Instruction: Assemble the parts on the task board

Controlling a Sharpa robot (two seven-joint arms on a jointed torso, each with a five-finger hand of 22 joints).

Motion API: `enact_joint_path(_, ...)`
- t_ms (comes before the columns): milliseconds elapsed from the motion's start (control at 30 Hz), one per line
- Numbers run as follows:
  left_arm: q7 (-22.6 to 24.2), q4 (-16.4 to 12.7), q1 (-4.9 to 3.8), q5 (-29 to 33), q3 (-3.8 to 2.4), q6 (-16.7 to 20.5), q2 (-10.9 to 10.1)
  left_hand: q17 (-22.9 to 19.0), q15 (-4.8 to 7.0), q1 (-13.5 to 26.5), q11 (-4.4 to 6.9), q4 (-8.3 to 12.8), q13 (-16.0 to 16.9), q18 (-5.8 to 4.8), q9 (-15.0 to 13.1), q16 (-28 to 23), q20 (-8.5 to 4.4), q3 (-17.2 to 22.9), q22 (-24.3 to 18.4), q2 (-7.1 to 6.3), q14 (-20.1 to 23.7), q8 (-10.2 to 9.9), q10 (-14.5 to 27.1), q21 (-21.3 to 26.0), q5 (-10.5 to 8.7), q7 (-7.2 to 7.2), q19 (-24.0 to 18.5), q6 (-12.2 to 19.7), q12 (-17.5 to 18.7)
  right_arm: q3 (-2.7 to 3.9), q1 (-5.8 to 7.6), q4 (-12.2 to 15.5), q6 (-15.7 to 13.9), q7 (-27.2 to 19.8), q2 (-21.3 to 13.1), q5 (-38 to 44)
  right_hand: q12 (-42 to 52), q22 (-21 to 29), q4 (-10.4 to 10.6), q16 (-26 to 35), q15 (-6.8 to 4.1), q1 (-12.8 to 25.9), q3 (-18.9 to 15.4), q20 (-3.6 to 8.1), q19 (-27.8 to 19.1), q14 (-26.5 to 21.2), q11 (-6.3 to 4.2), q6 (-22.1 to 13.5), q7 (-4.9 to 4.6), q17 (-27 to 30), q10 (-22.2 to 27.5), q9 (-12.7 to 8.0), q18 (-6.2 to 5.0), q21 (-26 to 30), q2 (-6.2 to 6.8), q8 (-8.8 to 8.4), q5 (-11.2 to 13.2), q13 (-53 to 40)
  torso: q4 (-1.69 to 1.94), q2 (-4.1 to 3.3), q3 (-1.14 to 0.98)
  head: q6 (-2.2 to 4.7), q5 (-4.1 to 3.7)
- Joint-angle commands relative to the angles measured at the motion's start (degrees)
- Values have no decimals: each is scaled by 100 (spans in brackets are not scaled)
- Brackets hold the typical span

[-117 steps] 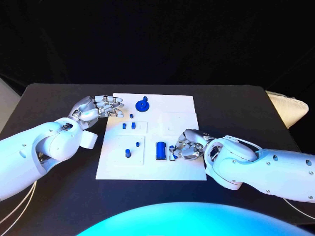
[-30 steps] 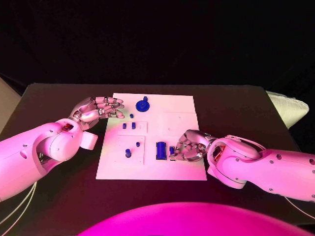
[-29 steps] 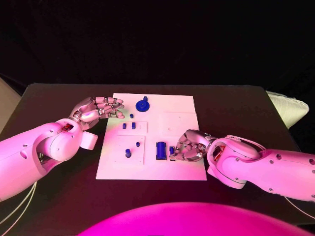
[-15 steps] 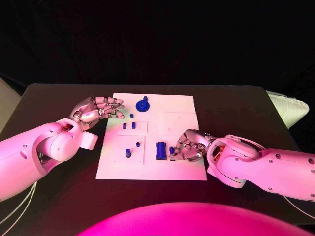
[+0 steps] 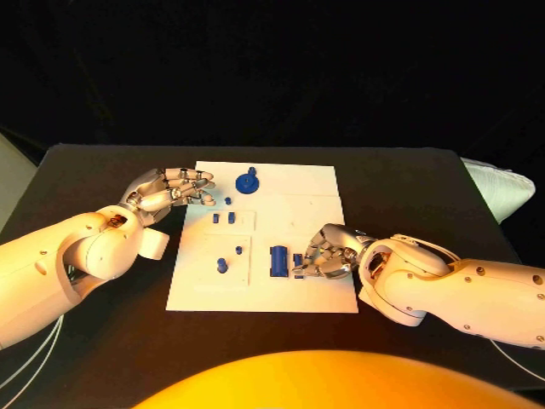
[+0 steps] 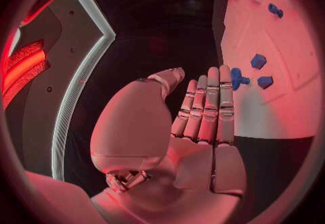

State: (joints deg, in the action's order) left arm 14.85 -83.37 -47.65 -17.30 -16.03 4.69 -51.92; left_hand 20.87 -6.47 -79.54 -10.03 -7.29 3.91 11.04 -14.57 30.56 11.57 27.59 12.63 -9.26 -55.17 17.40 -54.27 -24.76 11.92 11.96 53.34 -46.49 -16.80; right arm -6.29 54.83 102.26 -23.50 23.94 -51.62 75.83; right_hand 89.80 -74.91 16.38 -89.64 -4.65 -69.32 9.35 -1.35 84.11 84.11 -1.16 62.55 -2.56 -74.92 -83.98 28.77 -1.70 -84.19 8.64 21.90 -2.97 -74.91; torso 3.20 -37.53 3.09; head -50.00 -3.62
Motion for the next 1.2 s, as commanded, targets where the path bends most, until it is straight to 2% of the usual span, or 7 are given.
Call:
enact_joint_path(33,24,-13,1,15,-4,-90,2,8,-17,19,-13,-30,-1,-73,5,-28,45,10,-8,37,39,20,35,31,19,193,-13,39,-36,-2,-7,-18,34,-15,-4,59,20,-1377,-10,-36,-52,-137,-51,47,510,589,-48,46,7,-1508,-602,15,71,-25,14,28,19,-1509,0,-2,-1,0,0)
enact_joint_path(300,12,-14,3,11,-4,-103,3,11,-17,21,-13,-36,-1,-73,5,-30,46,12,-11,39,40,24,35,36,19,192,-11,38,-39,-2,-10,-73,44,-57,25,60,20,-1385,26,-36,-60,-175,-153,57,514,589,-53,56,10,-1508,-602,25,77,-58,11,49,21,-1509,0,-1,-2,0,3)
enact_joint_path(667,13,-11,6,9,-4,-107,4,14,-19,22,-13,-43,-2,-73,6,-36,48,13,-17,40,47,28,38,44,19,191,-12,39,-40,-2,-30,-92,-168,-186,30,-30,20,-1385,39,-36,-61,-46,-344,63,515,589,-54,57,11,-1508,-602,31,78,-58,-61,64,21,-1509,-4,-4,2,0,4)
enact_joint_path(933,7,-9,7,8,-4,-106,1,14,-20,23,-13,-46,-2,-74,7,-41,49,14,-20,40,54,29,41,50,19,192,-14,41,-40,0,-33,32,-520,-492,-52,-309,20,-1375,44,-36,-66,257,-702,71,509,589,-59,44,18,-1508,-602,46,71,-20,-230,93,20,-1509,-3,1,-3,0,0)
enact_joint_path(1200,-1,-4,8,8,-4,-111,5,14,-20,23,-13,-46,-2,-74,7,-41,49,14,-20,40,54,29,41,50,19,192,-14,41,-40,3,-33,104,-538,-597,-156,-457,20,-1376,43,-36,-67,300,-789,72,510,589,-61,39,20,-1508,-602,51,71,-23,-263,102,21,-1509,-4,-5,-4,0,-14)
